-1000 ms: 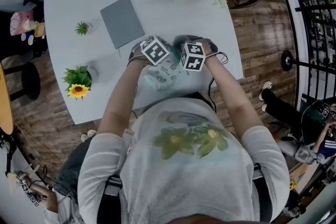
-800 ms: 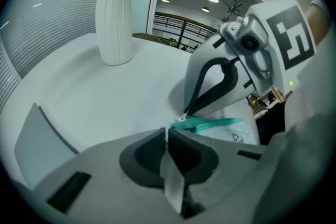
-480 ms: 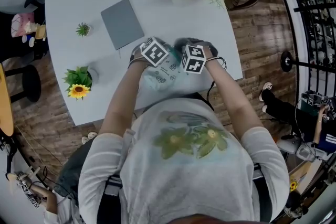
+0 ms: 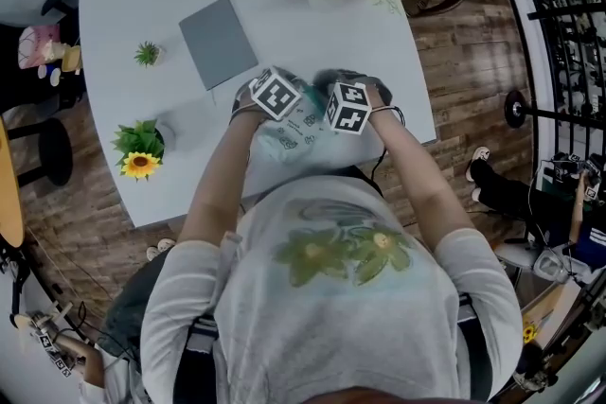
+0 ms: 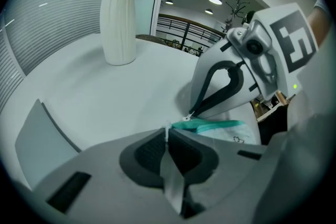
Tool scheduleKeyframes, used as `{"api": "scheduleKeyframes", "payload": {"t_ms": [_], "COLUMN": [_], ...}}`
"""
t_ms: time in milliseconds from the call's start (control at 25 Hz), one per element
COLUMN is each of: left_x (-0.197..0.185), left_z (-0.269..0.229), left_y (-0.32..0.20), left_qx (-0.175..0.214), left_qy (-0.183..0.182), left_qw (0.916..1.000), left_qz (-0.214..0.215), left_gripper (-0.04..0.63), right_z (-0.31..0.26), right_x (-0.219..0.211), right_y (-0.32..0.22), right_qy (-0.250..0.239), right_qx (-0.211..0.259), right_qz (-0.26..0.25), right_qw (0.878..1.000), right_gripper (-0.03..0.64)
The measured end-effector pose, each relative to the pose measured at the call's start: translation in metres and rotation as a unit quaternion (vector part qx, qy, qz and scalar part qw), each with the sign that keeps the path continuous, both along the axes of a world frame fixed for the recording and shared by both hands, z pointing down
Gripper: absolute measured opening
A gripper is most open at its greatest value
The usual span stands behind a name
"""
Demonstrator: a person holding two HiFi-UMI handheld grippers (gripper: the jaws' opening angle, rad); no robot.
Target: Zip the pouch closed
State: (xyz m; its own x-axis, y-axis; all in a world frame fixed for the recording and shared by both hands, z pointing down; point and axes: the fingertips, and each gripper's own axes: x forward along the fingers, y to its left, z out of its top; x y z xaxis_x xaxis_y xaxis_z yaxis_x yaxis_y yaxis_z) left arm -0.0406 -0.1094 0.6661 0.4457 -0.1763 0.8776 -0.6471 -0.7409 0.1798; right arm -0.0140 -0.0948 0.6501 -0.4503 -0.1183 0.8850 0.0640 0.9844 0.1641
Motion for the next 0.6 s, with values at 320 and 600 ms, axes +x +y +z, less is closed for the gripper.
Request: {"api": "scheduleKeyframes", "payload": {"t_ms": [320, 600], "left_x": [0.0001, 0.0003], "left_z": [0.0000, 0.0005], "left_y": [-0.0008, -0.0001], "left_qx": [0.005, 0.008], "left_qy": [-0.006, -0.010], "left_qw": [1.0000, 0.9999], "left_qz": [-0.003, -0.003], "left_gripper": [0.025, 0.024], "right_z": [-0.0013, -0.0012], "right_x": [0.0007, 0.0028], "right_y": [0.0030, 0.0076], "right_qy": [0.010, 0.025], "right_qx": [-0.017, -0.027], "right_qz": [-0.002, -0.011], "right_qw": [1.000, 0.999], "right_gripper": [0.018, 0.018]}}
